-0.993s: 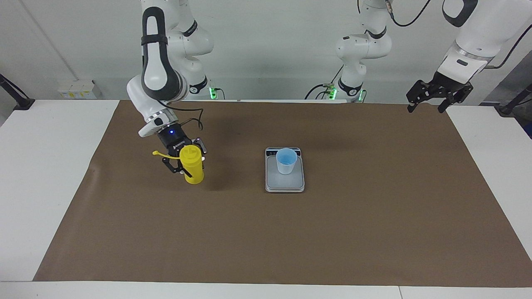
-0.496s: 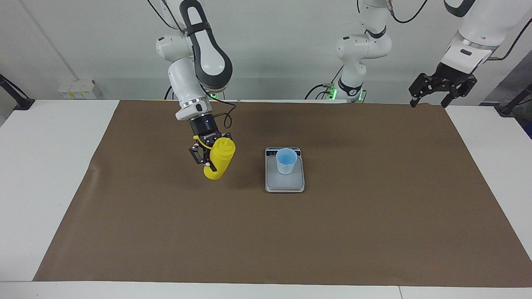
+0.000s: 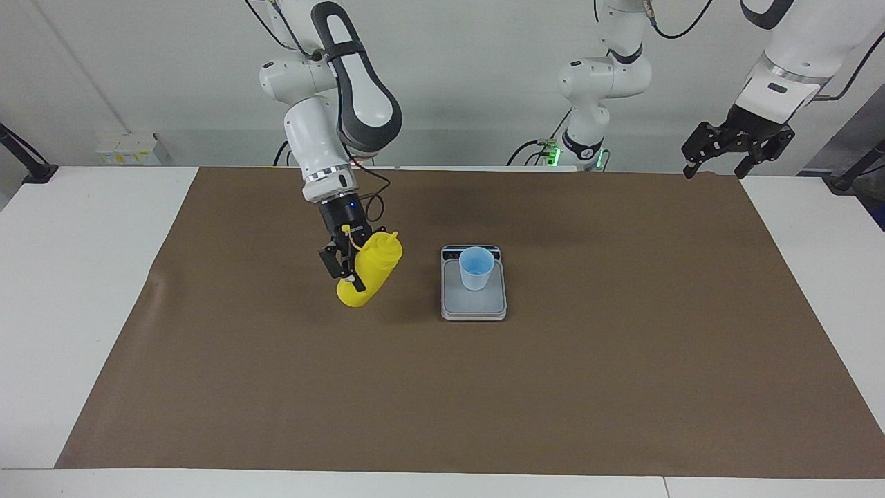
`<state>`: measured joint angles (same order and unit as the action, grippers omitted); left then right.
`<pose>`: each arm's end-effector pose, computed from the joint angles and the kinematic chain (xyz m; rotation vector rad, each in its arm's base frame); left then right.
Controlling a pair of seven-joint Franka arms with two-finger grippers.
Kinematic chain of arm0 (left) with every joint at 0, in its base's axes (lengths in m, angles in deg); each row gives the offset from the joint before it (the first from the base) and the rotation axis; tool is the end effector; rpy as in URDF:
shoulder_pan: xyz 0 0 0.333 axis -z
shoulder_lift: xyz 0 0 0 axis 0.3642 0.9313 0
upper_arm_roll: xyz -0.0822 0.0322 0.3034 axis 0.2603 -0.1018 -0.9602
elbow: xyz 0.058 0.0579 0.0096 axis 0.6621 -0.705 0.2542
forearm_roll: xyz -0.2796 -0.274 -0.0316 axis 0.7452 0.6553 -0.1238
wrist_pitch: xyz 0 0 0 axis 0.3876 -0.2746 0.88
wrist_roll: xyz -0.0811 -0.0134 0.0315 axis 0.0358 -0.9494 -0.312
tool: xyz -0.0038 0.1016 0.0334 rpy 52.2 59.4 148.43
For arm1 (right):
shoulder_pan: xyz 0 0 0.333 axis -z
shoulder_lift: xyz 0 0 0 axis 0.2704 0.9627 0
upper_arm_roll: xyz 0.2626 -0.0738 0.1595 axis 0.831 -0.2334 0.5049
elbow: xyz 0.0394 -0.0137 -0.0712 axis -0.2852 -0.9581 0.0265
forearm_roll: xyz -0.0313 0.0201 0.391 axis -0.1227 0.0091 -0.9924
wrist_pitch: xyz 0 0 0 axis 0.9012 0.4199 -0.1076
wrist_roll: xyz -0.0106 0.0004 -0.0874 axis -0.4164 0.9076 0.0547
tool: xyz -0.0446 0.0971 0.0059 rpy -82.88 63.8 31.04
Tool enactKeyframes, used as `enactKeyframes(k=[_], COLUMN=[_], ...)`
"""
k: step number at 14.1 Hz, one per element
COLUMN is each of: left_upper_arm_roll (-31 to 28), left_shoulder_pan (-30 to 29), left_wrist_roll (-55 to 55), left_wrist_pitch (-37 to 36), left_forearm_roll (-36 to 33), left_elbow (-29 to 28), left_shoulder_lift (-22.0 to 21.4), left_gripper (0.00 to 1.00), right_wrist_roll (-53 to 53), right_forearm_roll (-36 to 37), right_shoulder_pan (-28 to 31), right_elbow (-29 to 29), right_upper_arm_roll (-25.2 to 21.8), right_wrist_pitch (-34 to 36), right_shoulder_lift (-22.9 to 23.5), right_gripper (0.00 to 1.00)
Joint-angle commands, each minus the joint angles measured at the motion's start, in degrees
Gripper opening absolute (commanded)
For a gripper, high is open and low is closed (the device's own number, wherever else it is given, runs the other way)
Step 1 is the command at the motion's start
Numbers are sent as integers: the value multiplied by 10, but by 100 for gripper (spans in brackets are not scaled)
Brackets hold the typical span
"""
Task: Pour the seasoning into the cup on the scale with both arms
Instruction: 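Lift the yellow bottle with the right gripper and carry it over the cup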
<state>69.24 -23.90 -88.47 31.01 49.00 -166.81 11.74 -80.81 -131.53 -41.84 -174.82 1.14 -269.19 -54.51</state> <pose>0.5249 -0.0155 0.6537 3.1221 -0.0731 0.0163 0.5413 0.1628 0.4169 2.4657 1.3067 1.3819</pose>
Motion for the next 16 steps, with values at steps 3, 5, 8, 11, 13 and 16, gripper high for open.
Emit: enactKeyframes(k=[3, 5, 8, 11, 13, 16], left_upper_arm_roll=[5, 5, 5, 5, 5, 5], left_shoulder_pan=[-9, -9, -9, -9, -9, -9], left_wrist_roll=[1, 0, 0, 1, 0, 1], left_wrist_pitch=[-9, -9, -9, -9, -9, -9], left_forearm_roll=[5, 5, 5, 5, 5, 5], left_elbow=[-5, -5, -5, -5, -5, -5], left_shoulder_lift=[-9, -9, -9, -9, -9, -9], left_gripper=[100, 100, 100, 100, 100, 100], right_wrist_roll=[1, 7, 87, 245, 336, 466], right_forearm_roll=[36, 85, 199, 325, 386, 478], right_shoulder_pan=[25, 56, 101, 95, 90, 73], right_elbow=[16, 22, 37, 42, 42, 42], right_upper_arm_roll=[-2, -3, -3, -3, -2, -2], right_wrist_pitch=[42, 100, 177, 185, 185, 189], right_shoulder_lift=[3, 3, 3, 1, 1, 1], right_gripper=[0, 0, 0, 0, 0, 0])
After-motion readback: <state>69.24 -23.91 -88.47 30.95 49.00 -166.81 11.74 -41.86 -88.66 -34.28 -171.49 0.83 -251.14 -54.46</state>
